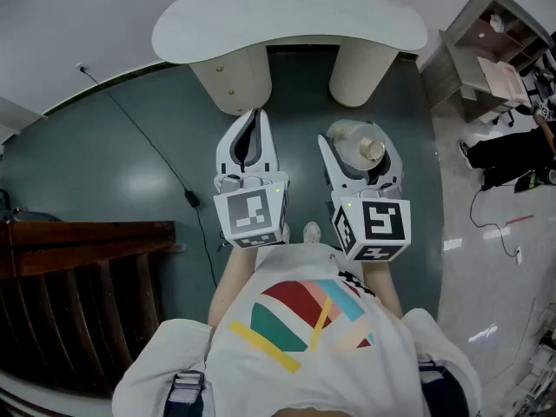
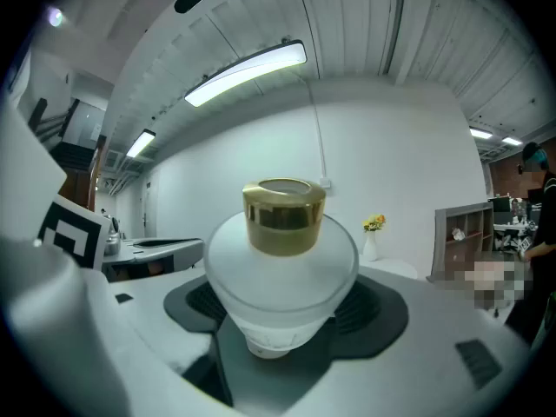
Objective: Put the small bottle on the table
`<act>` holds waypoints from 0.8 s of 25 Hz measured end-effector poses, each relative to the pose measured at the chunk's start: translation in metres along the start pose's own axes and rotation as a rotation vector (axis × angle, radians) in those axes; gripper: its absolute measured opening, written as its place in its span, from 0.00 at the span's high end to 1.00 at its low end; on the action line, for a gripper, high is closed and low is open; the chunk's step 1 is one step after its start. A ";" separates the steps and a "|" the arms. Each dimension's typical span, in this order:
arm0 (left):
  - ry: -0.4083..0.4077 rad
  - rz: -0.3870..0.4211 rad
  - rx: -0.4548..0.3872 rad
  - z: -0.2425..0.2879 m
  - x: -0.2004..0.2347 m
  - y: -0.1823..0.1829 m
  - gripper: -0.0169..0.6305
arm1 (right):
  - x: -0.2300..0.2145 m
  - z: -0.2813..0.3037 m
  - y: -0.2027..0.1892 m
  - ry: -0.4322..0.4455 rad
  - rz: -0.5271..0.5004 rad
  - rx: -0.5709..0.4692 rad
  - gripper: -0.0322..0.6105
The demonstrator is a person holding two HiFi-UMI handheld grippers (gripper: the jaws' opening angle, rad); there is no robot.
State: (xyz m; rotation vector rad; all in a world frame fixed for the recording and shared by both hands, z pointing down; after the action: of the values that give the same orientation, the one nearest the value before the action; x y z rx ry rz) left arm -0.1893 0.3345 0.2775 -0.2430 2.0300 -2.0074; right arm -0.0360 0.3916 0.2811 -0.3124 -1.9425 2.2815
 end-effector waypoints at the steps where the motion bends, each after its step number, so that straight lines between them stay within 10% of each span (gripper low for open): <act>1: 0.001 0.003 -0.002 -0.002 -0.003 0.002 0.95 | -0.003 -0.003 0.000 -0.002 0.004 0.001 0.42; 20: 0.022 0.056 0.007 0.001 -0.039 0.008 0.95 | -0.041 -0.017 0.005 0.041 0.059 -0.074 0.42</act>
State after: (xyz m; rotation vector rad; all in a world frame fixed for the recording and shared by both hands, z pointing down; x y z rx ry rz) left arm -0.1515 0.3453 0.2720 -0.1618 2.0203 -1.9916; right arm 0.0081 0.3972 0.2770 -0.4260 -2.0265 2.2235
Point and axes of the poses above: the fingertips, and each gripper's own axes: z forward along the fingers, x to its left, y out of its top, the point moved 5 cm from there along -z, backward along the fingers, and after that the axes turned 7 degrees about y, right-handed, at the moved point
